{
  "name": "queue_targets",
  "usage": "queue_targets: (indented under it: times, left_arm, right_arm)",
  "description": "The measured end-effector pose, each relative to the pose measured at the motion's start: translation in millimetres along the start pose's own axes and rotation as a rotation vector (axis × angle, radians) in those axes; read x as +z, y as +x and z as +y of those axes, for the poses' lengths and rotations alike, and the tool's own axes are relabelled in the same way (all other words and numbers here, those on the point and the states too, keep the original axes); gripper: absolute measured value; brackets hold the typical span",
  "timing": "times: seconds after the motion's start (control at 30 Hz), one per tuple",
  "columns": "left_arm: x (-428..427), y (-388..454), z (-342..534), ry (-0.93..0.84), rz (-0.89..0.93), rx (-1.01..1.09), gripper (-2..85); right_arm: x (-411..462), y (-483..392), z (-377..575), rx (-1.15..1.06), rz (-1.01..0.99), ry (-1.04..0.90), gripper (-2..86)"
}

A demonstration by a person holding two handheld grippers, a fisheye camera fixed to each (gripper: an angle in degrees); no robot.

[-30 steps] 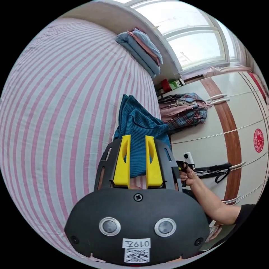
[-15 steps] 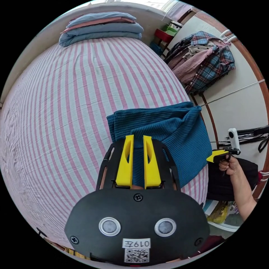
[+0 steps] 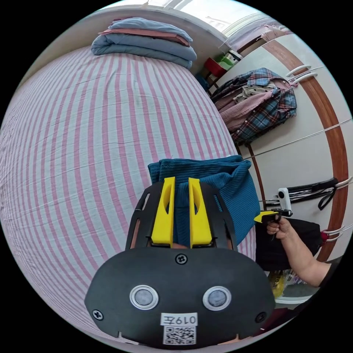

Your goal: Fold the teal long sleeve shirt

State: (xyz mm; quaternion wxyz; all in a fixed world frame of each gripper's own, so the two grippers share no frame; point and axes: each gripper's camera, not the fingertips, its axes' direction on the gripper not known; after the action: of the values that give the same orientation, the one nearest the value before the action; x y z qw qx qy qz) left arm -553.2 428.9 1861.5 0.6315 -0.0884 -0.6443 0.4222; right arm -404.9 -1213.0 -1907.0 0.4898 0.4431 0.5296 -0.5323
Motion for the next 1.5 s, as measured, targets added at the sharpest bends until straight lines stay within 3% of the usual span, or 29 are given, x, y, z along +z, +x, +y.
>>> queue_targets:
  times: [0.33,0.47,0.8,0.97,1.13,1.3,1.37,1.5]
  left_arm:
    - [20,27,-18,-0.130,-0.097,0.205,1.6]
    - [-6,1,-23,-0.016,-0.116,0.089,1.1]
    - [24,0,-27,-0.089,-0.250,0.089,0.9]
    - [19,-12,-29,-0.081,-0.251,0.075,0.9]
    - [10,-32,-23,-0.045,-0.207,0.014,1.1]
    - [3,-47,-18,-0.022,-0.173,-0.014,1.0]
    - [-1,-56,-16,-0.013,-0.155,-0.024,1.0]
    - [-10,-68,-11,0.011,-0.121,-0.047,1.0]
  right_arm:
    - [-7,12,6,-0.001,-0.001,0.003,9.0]
    - [-10,5,10,-0.030,0.033,0.030,8.9]
    - [-16,35,26,0.055,-0.108,0.096,10.9]
    - [-55,-1,21,-0.050,0.114,0.169,11.2]
    - [-56,-58,-49,-0.186,0.370,0.276,13.5]
    - [-29,-72,-113,-0.233,0.480,0.208,13.1]
    - [-21,-77,-122,-0.256,0.509,0.206,12.0]
    - [-15,-90,-127,-0.322,0.520,0.213,0.9]
